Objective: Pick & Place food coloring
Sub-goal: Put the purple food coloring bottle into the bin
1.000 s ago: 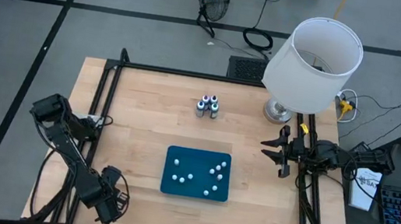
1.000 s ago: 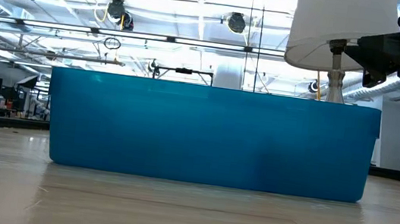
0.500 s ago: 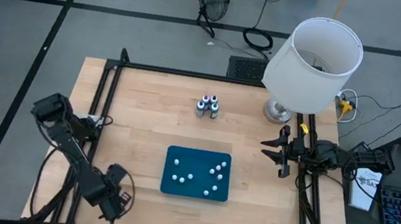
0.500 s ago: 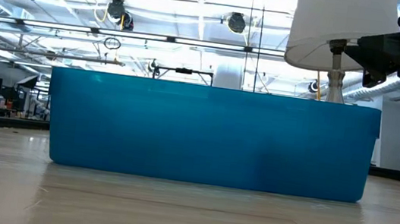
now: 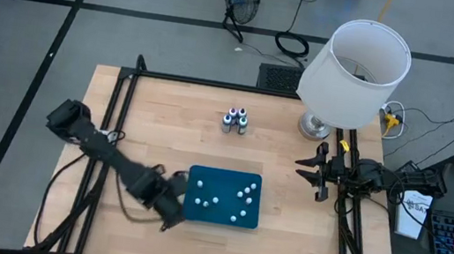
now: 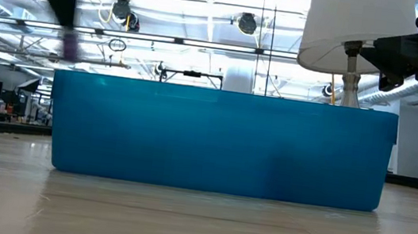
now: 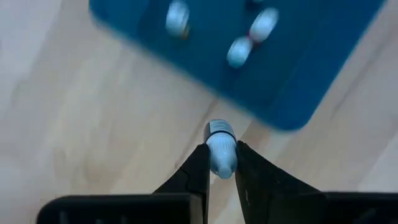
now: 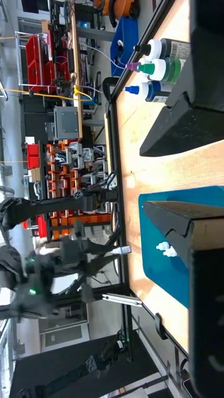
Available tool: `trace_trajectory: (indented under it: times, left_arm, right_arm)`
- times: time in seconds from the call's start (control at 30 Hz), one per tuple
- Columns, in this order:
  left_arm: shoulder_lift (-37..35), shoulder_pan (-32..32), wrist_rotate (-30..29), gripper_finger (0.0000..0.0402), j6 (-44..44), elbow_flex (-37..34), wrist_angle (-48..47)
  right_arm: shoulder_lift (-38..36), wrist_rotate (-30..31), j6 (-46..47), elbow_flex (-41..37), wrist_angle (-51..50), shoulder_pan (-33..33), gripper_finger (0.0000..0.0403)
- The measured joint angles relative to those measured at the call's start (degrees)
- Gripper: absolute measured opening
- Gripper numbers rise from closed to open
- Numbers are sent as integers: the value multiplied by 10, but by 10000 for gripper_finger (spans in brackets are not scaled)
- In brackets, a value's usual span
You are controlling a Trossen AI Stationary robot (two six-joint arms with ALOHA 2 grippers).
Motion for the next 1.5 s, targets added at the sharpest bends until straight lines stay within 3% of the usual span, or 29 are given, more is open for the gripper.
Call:
trace_trajectory:
  times: [0.13, 0.3, 0.57, 1.5]
  left_arm:
    - [0, 52, 11, 53, 100, 28, 8]
    - [11, 93, 28, 53, 153, 25, 9]
    - [71, 99, 94, 53, 219, 27, 43]
    - [166, 90, 137, 53, 238, 46, 90]
  right_arm:
    - [0, 0, 0, 0, 0, 0, 114]
    - [0, 0, 0, 0, 0, 0, 114]
    - [0, 0, 0, 0, 0, 0, 114]
    - [0, 0, 0, 0, 0, 0, 114]
